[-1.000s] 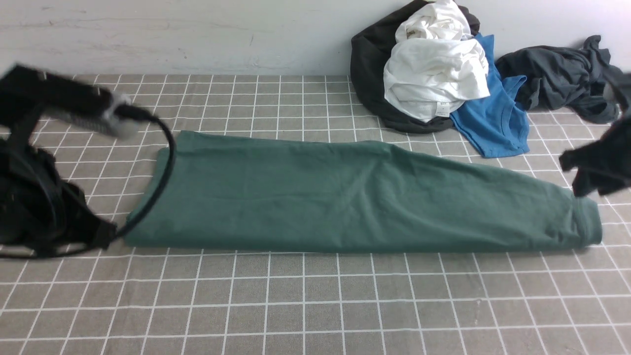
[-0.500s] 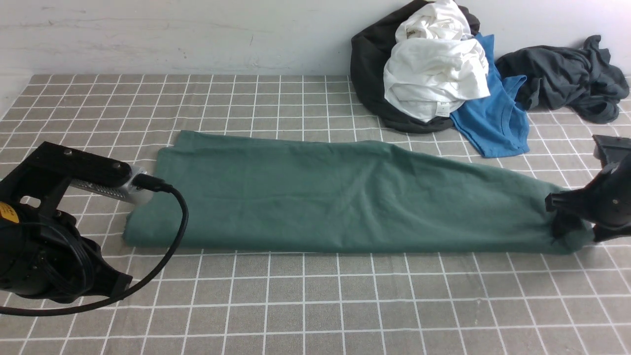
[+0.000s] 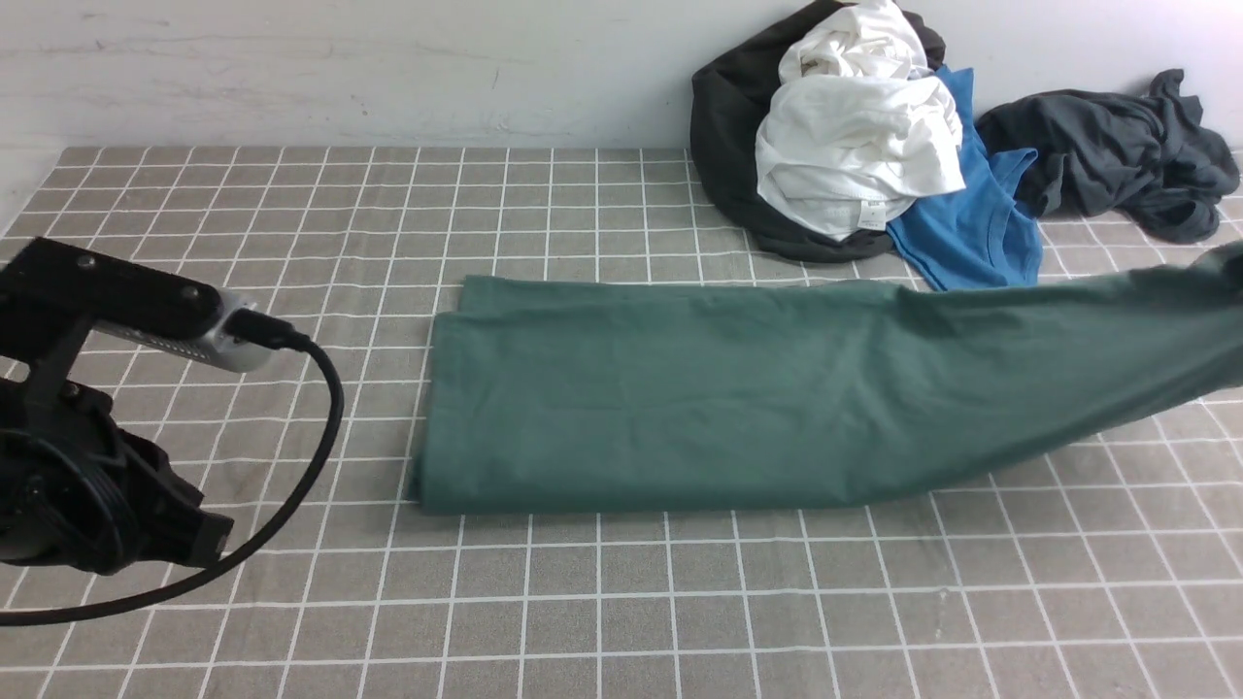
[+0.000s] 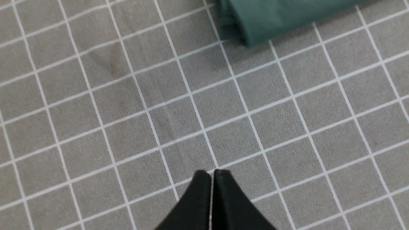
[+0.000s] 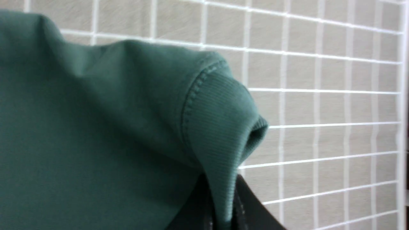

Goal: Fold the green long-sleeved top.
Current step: Use the right arm to drag the right edge of the fabric to the left and folds it over the left edge

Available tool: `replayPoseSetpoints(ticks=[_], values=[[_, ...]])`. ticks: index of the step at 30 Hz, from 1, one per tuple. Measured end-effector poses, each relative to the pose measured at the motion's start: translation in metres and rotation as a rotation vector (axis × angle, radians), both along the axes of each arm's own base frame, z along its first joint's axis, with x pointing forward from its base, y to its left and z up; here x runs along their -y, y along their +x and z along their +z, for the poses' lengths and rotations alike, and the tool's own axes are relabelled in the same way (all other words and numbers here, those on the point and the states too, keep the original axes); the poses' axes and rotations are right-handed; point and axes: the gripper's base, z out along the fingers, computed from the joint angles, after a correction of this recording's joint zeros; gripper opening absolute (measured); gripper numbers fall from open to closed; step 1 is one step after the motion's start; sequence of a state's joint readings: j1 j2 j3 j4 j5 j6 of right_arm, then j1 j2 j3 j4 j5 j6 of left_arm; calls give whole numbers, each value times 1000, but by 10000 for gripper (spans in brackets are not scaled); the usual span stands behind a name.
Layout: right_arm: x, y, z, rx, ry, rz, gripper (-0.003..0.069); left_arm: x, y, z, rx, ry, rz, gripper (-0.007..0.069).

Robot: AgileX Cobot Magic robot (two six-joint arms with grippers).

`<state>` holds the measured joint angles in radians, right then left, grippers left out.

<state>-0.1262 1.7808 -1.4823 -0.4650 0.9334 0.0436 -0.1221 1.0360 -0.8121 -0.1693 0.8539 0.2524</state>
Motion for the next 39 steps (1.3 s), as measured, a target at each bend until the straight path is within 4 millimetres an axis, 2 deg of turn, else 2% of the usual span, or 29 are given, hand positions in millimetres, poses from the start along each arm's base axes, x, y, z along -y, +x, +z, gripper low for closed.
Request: replayPoseSetpoints(ticks=[2, 4, 5, 6, 7, 9, 10, 13, 15, 16, 17, 18, 19, 21, 22, 23, 25, 27, 30, 33, 36, 39], values=[[-5, -3, 25, 54, 22, -33, 13, -1, -3, 5, 34, -4, 2, -7], [-20, -6, 46, 100, 75, -30, 13, -1, -5, 8, 56, -6, 3, -7], [-36, -7, 58, 125, 116, -2, 13, -1, -6, 9, 59, -7, 3, -7], [-43, -7, 61, 132, 130, 13, 13, -1, -6, 9, 60, -7, 3, -7], [-68, -7, 70, 155, 177, 77, 13, -1, -6, 9, 59, -7, 3, -7], [-110, -8, 75, 172, 251, 186, 13, -1, -6, 9, 59, -7, 3, -7], [-137, -8, 74, 185, 299, 257, 13, -1, -6, 9, 59, -8, 3, -7], [-198, -8, 65, 196, 410, 399, 13, -1, -6, 9, 59, -9, 3, -7], [-247, -7, 48, 196, 487, 507, 13, -1, -6, 9, 59, -10, 4, -7], [-252, -7, 46, 194, 493, 516, 13, -1, -6, 9, 59, -10, 4, -7], [-289, -7, 24, 174, 537, 590, 13, -1, -6, 9, 59, -10, 4, -7], [-301, -7, 16, 167, 546, 612, 13, -1, -6, 9, 59, -10, 4, -7], [-323, -6, 0, 151, 562, 647, 13, -1, -6, 9, 59, -10, 4, -7], [-338, -5, -13, 139, 566, 674, 13, -1, -6, 9, 59, -10, 4, -7], [-359, -2, -30, 118, 569, 701, 20, -1, -6, 9, 59, -10, 4, -7], [-369, 2, -41, 105, 570, 710, 33, -1, -6, 9, 59, -10, 4, -7], [-379, 8, -52, 87, 574, 712, 68, -1, -6, 9, 59, -10, 4, -7], [-387, 15, -54, 79, 580, 712, 137, -1, -6, 9, 58, -10, 3, -7], [-390, 20, -40, 85, 583, 718, 265, -1, -7, 8, 46, -9, 1, -7], [-390, 19, -20, 102, 587, 727, 341, -1, -8, 7, 33, -8, -1, -7], [-387, 19, -8, 100, 549, 741, 357, 0, -8, 7, 32, -18, 0, -7], [-384, 19, -12, 69, 508, 737, 323, 2, -8, 8, 30, -44, 2, -7]])
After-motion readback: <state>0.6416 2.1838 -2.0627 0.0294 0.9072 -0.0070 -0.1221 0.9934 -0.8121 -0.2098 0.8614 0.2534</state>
